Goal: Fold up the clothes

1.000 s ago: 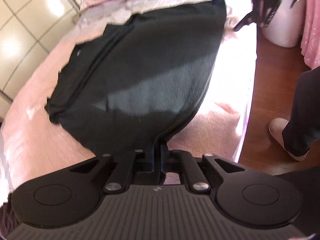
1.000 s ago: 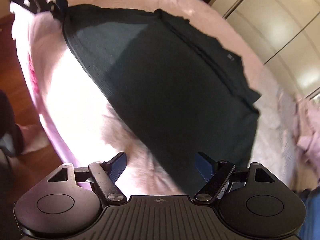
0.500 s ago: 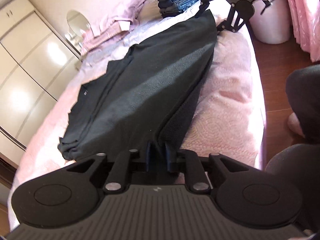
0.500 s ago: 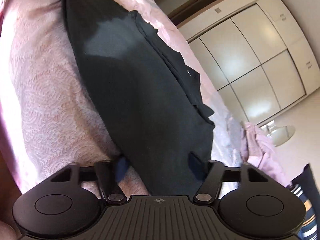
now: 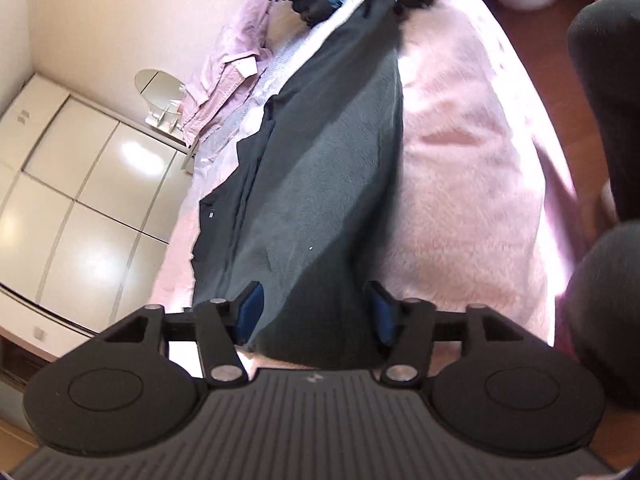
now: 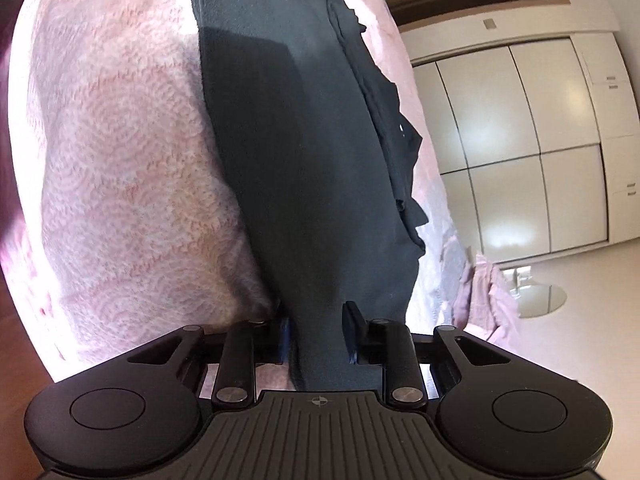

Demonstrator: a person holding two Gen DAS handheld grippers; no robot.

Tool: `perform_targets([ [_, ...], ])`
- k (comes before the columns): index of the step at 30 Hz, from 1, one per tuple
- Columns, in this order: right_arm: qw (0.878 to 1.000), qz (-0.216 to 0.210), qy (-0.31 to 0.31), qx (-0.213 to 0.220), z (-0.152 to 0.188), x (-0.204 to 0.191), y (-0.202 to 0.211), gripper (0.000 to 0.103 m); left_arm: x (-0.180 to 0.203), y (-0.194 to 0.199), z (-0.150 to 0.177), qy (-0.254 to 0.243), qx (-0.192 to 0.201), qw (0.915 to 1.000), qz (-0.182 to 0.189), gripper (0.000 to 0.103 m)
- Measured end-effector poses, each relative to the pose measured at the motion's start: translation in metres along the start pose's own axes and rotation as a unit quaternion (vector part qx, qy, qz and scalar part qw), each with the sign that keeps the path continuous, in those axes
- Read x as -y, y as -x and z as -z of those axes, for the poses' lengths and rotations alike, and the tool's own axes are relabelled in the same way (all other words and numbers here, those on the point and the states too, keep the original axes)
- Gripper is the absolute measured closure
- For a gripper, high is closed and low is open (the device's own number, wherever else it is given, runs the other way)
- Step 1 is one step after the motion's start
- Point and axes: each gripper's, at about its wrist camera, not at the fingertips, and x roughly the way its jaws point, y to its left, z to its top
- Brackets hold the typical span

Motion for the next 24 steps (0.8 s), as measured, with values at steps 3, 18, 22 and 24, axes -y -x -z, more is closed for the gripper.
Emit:
perform_targets([
  [3, 1.0, 0.003, 0.002, 0.004, 0.009, -0.001, -0.006, 0.078, 0.0, -0.001, -0.001, -0.008, -0.015, 0.9997, 0.02, 0.058],
  [18, 0.999, -0.031, -0.037, 0.001, 0.026, 0.037, -0.02, 0.101, -0.051, 0.008, -0.002, 0.04, -0.025, 0.9988, 0.014, 0.1],
  [22, 0.998, -0.02, -0.053, 0.019, 0.014, 0.055, 0.01, 0.102, -0.072, 0.04, 0.0, 0.031, -0.012, 0.9993, 0.015, 0.101],
  [24, 0.998, -0.013, -0.048, 0.035, 0.005, 0.059, 0.03, 0.102, -0.074, 0.058, 0.003, 0.022, -0.011, 0.9996, 0.013, 0.101],
])
